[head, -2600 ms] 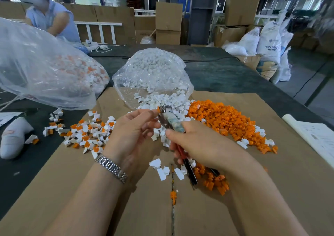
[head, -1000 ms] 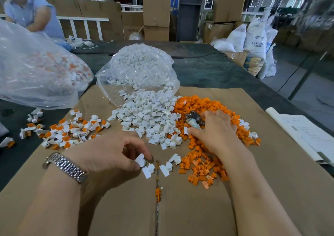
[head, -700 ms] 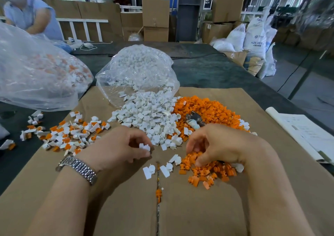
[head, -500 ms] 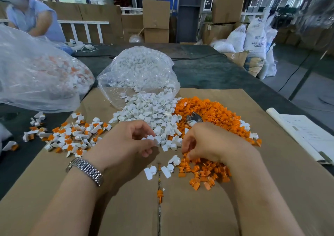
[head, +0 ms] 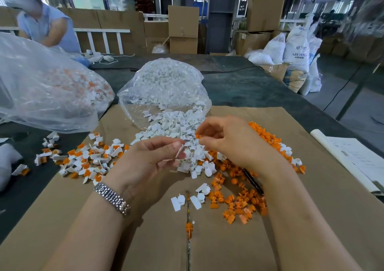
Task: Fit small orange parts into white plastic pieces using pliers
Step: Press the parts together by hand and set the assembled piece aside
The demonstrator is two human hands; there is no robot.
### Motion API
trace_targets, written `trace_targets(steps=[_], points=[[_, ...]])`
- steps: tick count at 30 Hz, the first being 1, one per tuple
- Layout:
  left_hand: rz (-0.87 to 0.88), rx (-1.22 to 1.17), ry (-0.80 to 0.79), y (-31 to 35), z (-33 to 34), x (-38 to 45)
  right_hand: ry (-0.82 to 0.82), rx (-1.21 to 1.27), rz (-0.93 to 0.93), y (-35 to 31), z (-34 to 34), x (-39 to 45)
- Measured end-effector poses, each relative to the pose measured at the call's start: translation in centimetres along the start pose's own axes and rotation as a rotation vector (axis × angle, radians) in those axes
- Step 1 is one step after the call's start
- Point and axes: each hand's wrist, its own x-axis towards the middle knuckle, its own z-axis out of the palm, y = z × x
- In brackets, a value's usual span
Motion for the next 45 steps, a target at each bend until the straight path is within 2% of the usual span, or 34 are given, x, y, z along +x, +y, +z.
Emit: trace_targets(steps=[5,10,17,22,28,30,34,38,45], points=[[-0.028,-0.196,-0.025,-0.1,-0.7,0.8,0.199,0.244,-0.034,0.3,2.2,-0.2],[-0.087,-0.298,-0.069,-0.3,-0.8,1.0,0.256,0.345,-0.103,0.1,3.0,-0.4],[-0.08,-0.29,-0.112,-0.3,-0.3,0.9,0.285,0.279,-0.201,-0.3,3.9,-0.6],[-0.038,-0.234,-0.089,-0.5,-0.1,0.9,0.323,0.141,-0.236,-0.5,4.1,-0.8],[0.034,-0.108,-0.08,-0.6,-0.1,0.9,0.288,0.038,-0.25,-0.5,4.2,-0.8],[0.019,-0.132,-0.079,-0.6,-0.2,1.0,0.279,0.091,-0.224,-0.5,4.1,-0.9],[-0.049,-0.217,-0.103,-0.5,-0.2,0.9,0.155,0.272,-0.145,-0.1,3.1,-1.0],[-0.057,-0.179,-0.145,-0.3,-0.2,0.6,0.058,0.304,-0.141,0.1,2.5,-1.1],[-0.01,-0.131,-0.126,-0.2,-0.2,0.4,0.14,0.29,-0.216,0.2,3.2,-0.9]])
